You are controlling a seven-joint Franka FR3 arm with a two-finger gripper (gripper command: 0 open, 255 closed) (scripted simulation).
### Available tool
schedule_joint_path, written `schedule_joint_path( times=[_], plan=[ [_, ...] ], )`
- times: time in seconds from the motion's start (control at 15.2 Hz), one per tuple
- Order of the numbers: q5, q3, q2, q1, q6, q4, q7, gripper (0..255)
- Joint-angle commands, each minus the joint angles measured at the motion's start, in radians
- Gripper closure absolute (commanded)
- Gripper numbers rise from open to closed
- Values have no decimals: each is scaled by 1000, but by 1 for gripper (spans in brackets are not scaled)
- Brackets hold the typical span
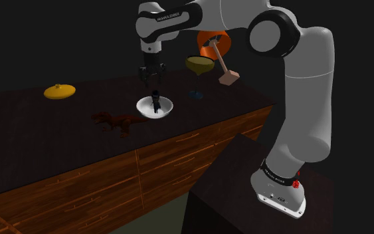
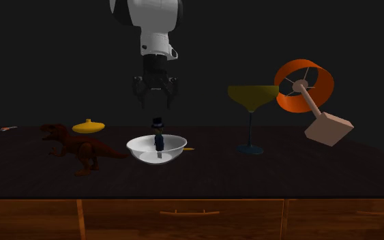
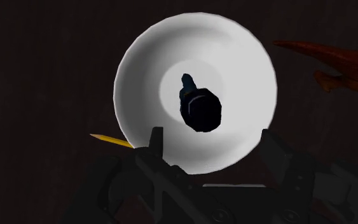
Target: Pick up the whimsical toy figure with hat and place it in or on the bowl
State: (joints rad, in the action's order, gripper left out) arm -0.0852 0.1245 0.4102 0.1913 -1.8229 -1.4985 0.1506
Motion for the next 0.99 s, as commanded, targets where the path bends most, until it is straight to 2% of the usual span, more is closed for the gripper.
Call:
schedule_joint_path(
  times=[0.0, 0.2, 0.46, 0.92],
  plan=[
    [0, 0, 0, 0, 0, 0, 0, 0],
    [0, 0, 0, 0, 0, 0, 0, 0],
    [1, 2, 4, -6, 129, 133, 3, 0],
    [1, 2, 4, -6, 129, 133, 3, 0]
  ],
)
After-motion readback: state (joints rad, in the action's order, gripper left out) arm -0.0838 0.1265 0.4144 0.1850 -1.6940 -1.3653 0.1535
